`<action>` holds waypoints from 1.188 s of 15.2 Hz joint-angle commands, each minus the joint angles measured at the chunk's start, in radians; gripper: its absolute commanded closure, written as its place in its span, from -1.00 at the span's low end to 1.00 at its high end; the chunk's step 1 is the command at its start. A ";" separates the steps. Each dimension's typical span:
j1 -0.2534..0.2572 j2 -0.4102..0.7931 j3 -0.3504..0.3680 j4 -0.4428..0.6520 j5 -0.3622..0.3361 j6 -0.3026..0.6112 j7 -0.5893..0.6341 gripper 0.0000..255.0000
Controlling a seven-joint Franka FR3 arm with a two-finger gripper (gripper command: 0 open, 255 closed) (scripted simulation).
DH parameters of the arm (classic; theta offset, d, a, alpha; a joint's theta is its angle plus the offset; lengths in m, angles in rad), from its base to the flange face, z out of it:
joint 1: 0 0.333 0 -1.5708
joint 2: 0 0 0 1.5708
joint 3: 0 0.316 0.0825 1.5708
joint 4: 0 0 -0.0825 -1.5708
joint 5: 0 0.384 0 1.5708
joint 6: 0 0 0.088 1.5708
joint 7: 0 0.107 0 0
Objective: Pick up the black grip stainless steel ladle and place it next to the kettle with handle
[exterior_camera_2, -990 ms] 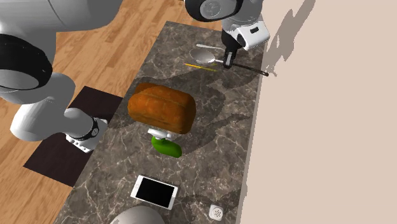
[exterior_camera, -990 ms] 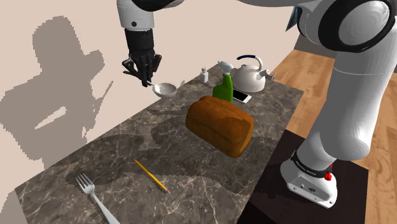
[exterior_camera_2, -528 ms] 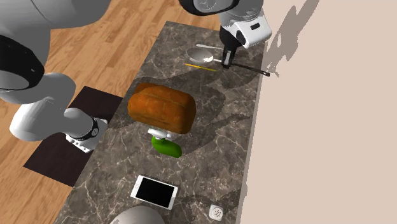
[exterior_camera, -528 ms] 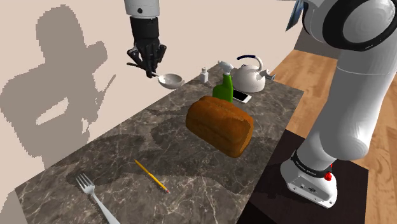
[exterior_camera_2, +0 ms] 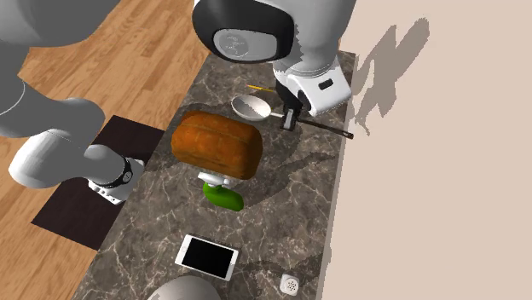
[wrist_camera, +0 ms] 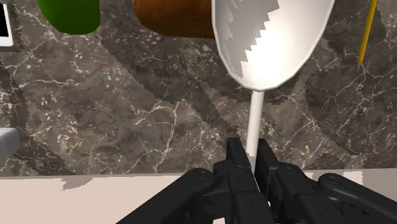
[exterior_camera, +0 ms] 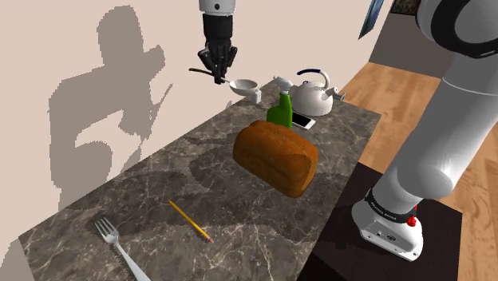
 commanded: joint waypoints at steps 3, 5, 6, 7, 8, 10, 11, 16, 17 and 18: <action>-0.055 -0.053 -0.043 -0.065 0.018 0.005 -0.101 1.00; -0.080 -0.072 -0.067 -0.087 0.022 0.003 -0.149 1.00; -0.092 -0.080 -0.078 -0.095 0.024 0.001 -0.174 1.00; -0.105 -0.087 -0.090 -0.103 0.025 -0.001 -0.198 1.00; -0.117 -0.092 -0.102 -0.109 0.026 -0.003 -0.222 1.00; -0.141 -0.100 -0.126 -0.117 0.026 -0.007 -0.270 1.00; -0.153 -0.103 -0.138 -0.120 0.026 -0.010 -0.293 1.00; -0.187 -0.108 -0.172 -0.151 0.024 0.009 -0.364 1.00; -0.187 -0.110 -0.172 -0.167 0.025 0.023 -0.365 1.00; -0.187 -0.111 -0.172 -0.182 0.025 0.036 -0.367 1.00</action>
